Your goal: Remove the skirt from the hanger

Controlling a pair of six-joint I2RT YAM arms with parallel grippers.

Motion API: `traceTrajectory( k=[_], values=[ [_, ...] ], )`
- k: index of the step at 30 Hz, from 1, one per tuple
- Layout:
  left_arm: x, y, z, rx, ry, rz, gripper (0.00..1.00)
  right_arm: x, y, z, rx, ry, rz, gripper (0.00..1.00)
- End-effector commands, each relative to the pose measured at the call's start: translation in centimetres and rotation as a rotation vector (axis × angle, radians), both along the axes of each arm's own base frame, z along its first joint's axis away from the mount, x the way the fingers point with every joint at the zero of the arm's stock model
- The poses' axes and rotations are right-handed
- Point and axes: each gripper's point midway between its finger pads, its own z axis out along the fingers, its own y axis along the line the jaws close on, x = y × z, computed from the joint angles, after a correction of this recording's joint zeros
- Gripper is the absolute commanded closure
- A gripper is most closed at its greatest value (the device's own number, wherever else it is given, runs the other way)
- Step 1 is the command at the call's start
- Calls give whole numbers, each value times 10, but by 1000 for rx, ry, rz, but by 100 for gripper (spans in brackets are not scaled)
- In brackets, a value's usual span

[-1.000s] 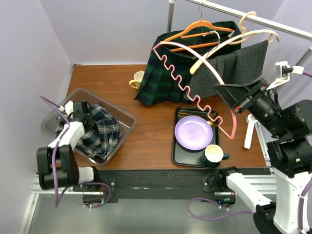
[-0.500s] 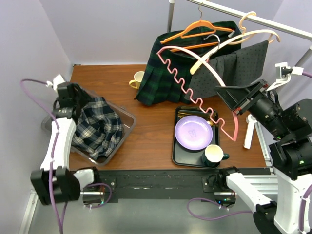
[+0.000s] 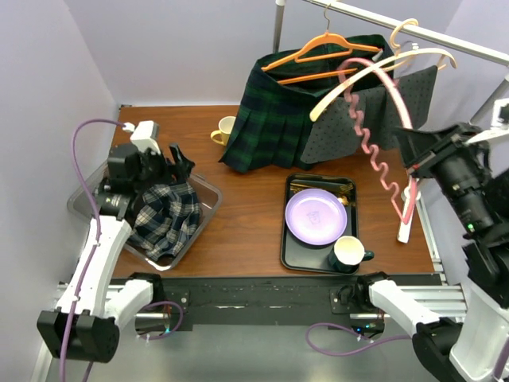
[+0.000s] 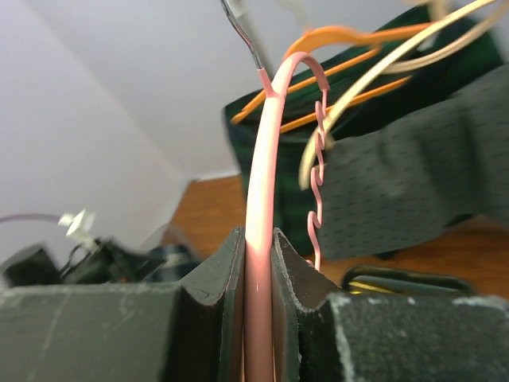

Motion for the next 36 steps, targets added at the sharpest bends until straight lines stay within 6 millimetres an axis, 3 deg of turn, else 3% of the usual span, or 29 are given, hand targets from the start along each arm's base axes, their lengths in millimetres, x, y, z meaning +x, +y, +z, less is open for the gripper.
traceTrajectory(
  k=[1,2,5,9,18,21,28,32,36],
  values=[
    [-11,-32,16,-1,-176,-219,0,1,-59,7,-125,-8,-306,100],
    [-17,-36,8,-11,-177,-250,0,1,-66,5,-142,6,-344,100],
    [-24,-38,17,-18,-217,-265,0,-10,-84,9,-179,9,-427,100],
    [-28,-34,23,-16,-258,-235,0,-30,-94,24,-152,-57,-464,100],
    [-24,-25,15,0,-225,-179,0,-53,-74,64,-55,-236,-341,100],
    [-24,-23,14,2,-224,-167,0,-66,-81,72,-32,-257,-365,100],
    [-23,-22,13,2,-220,-159,0,-66,-111,55,-96,-170,-533,100],
    [-22,-21,11,2,-216,-149,0,-42,-128,30,-178,-69,-650,100],
    [-23,-21,12,2,-216,-149,0,-10,-124,8,-235,11,-656,100]
  ],
)
